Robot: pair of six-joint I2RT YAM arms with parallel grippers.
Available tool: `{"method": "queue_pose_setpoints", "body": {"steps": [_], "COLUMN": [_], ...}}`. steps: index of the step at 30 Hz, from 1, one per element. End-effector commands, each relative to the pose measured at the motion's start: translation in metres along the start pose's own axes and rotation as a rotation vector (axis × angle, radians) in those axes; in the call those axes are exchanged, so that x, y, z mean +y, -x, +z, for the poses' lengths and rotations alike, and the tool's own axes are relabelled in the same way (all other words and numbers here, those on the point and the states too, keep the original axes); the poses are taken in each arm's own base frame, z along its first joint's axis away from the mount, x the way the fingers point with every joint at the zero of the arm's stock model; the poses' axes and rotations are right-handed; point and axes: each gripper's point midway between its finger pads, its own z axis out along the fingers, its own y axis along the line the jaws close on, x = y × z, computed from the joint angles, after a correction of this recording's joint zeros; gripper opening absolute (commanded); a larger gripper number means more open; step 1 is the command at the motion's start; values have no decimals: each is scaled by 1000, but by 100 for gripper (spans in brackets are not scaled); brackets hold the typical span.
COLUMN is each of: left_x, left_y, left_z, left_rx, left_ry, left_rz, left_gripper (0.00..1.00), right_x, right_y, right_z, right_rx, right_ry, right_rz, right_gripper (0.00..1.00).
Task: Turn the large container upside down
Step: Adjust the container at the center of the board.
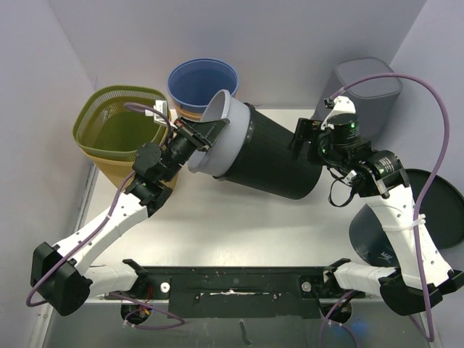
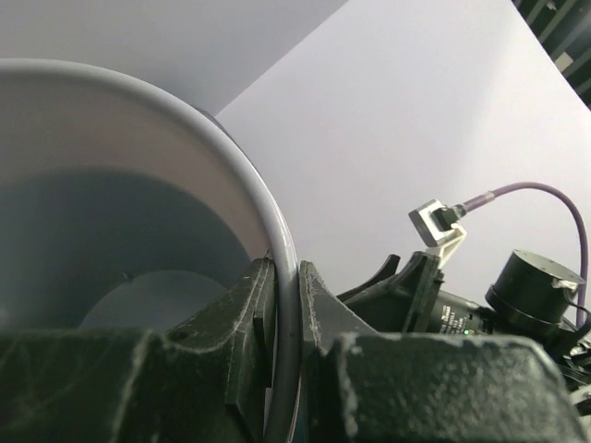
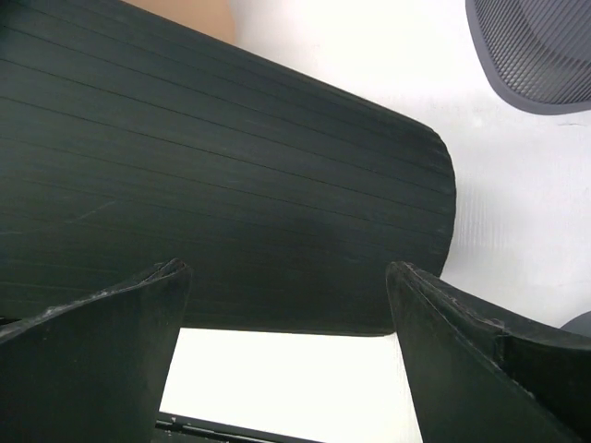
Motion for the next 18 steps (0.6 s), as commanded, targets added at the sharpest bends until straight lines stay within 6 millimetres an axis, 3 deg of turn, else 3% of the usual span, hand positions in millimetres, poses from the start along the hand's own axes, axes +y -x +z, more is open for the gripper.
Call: {"method": "queue_pose_setpoints", "body": {"steps": [1,9,14,18], "left_x": [-61,-37,-26,-8], "left_y": [47,25,7,-12], "left_z": [-3,2,0,-4], "left_rx": [-188,-135,-64,5], "left_ry": [-242,-198,-174,-119], "left_rz": [-141,-190,-167,-146], "left_gripper": [0,0,41,57], "right_x": [7,-1,0,-1], "right_y": [14,13,9,8], "right_z": [-5,-1,6,9], "right_rx": [-56,-54,-36,-29], "right_ry": [42,0,-2,-9], "right_rz": [22,14,6,0], "right_gripper": [90,90,90,90]}}
